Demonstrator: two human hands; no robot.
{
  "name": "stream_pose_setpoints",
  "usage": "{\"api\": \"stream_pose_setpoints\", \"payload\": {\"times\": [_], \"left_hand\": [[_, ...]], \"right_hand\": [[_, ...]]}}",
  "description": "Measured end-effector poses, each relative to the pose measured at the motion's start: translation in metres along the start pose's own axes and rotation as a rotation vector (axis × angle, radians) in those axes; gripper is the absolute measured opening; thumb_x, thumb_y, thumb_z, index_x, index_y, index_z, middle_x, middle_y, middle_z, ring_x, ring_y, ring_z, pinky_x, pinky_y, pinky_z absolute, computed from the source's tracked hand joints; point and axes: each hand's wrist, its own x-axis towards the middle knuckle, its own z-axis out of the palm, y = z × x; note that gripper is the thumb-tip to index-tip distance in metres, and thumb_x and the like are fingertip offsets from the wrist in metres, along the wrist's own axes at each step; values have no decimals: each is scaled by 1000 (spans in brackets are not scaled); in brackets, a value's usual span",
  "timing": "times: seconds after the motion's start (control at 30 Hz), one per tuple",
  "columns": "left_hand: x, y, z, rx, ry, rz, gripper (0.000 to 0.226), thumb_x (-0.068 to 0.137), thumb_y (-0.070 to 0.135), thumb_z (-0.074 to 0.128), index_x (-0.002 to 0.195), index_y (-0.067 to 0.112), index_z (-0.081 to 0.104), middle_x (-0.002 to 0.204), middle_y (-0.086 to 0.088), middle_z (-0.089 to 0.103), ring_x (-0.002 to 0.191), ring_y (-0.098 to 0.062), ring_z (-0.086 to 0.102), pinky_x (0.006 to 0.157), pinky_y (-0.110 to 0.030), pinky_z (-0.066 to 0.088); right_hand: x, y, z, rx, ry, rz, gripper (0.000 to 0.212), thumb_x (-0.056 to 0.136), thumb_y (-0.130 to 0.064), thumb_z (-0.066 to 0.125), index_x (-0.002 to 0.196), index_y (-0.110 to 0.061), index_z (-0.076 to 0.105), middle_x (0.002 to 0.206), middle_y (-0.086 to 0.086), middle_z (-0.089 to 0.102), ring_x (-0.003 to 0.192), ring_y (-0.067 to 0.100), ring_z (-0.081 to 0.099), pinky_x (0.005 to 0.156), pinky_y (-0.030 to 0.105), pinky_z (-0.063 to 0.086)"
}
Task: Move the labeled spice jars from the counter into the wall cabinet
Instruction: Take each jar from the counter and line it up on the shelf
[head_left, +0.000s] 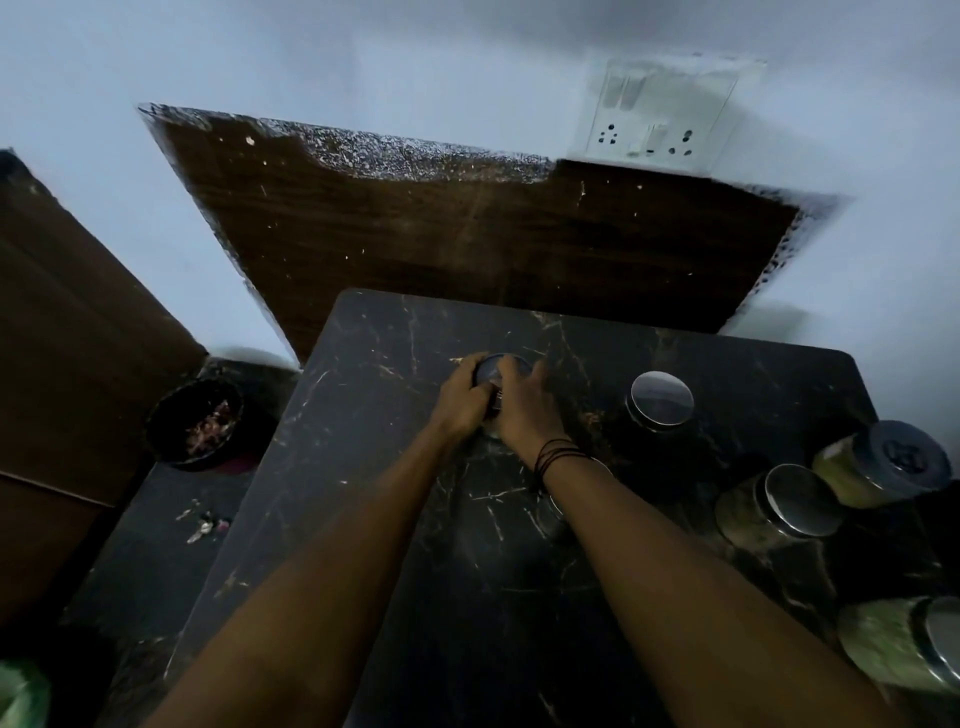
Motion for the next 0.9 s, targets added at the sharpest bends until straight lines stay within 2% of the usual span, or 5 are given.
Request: {"api": "stream_pose_setpoints", "payload": {"times": [0.1,0.33,0.47,0.57,0.9], "left_hand": [[-5,1,-3,-34,88,6,34,101,17,45,134,11,51,125,-13,60,108,-23,62,90,-37,56],[-22,41,-20,-277,296,6,39,106,29,35,112,4,64,107,-13,68,98,-22,65,83,-31,54],[-30,81,-28,-377,340,105,24,102,20,41,90,12,60,92,-7,64,88,-18,62,74,-32,52],[-40,108,-29,-499,345,105,20,97,22,48,81,16,57,81,-2,60,75,-12,59,64,-29,49],[-79,137,-23,-708,44,70,49,96,27,53,129,-9,48,104,-25,58,81,-33,64,64,-36,57]], "right_hand": [[-2,1,-5,103,52,-21,56,83,-33,74,127,-23,40,132,13,32,99,29,54,75,33,47],[-17,3,-36,397,212,-221,61,75,-25,77,128,-20,48,132,9,42,118,21,50,87,14,41],[-28,-6,-62,660,264,-279,67,82,-25,61,144,-31,38,147,1,47,131,16,50,103,39,50],[-35,-16,-81,815,249,-252,70,87,-21,50,152,-32,27,148,-4,44,131,13,49,105,38,48],[-54,-22,-114,1032,297,-84,20,98,-19,35,117,-25,39,104,6,56,81,16,59,62,27,49]]}}
